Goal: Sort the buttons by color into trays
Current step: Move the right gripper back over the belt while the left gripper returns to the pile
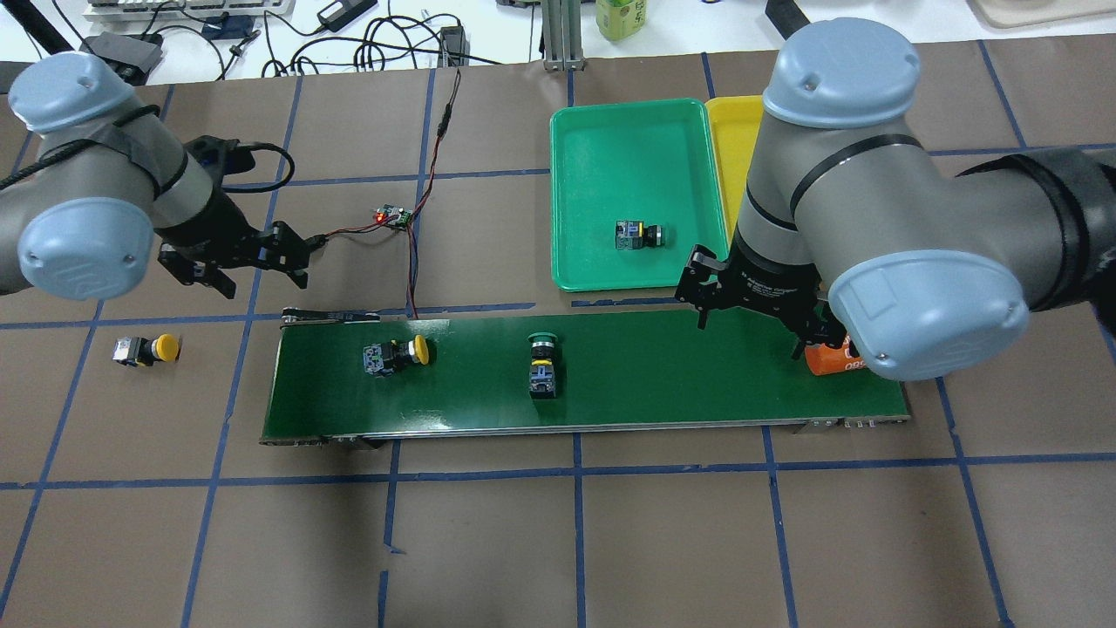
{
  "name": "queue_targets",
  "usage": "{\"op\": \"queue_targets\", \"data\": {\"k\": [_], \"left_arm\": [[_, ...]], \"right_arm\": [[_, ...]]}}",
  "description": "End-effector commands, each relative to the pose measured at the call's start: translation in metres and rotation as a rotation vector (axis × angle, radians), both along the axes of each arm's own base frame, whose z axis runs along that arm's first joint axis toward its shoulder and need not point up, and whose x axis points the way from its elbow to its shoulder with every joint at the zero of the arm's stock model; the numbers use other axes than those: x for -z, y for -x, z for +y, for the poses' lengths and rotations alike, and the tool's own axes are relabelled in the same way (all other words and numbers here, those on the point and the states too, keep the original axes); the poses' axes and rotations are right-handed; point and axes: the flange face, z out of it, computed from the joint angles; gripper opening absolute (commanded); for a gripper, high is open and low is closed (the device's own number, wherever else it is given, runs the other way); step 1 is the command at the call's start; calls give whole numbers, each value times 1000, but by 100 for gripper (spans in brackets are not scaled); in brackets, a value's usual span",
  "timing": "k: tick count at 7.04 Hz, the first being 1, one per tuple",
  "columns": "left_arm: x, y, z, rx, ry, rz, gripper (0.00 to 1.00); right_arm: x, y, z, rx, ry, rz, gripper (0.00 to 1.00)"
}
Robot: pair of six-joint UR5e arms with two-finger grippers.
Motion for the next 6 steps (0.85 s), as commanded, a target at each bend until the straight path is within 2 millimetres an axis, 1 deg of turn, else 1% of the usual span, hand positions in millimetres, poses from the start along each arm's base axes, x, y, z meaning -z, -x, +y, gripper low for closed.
{"op": "queue_targets", "data": {"k": [1,2,3,4,5,6], "left_arm": [[39,-126,-5,88,-54,-13,100],[56,-170,-1,77,-27,-16,100],[79,-181,-3,106,-41,0,100],[91,-190,-8,103,-20,-21,100],[102,-192,-9,100,-24,-17,100],[109,-196,-8,97,-32,-10,100]], "right_arm": [[-3,1,4,-124,-26,-15,100],[-5,-1,3,-191,-20,-39,100],[-4,-3,3,-197,-9,-62,100],[0,-11,4,-216,-11,-116,100],[4,-16,-2,-221,37,-148,100],[22,-22,-6,-223,64,-186,100]]}}
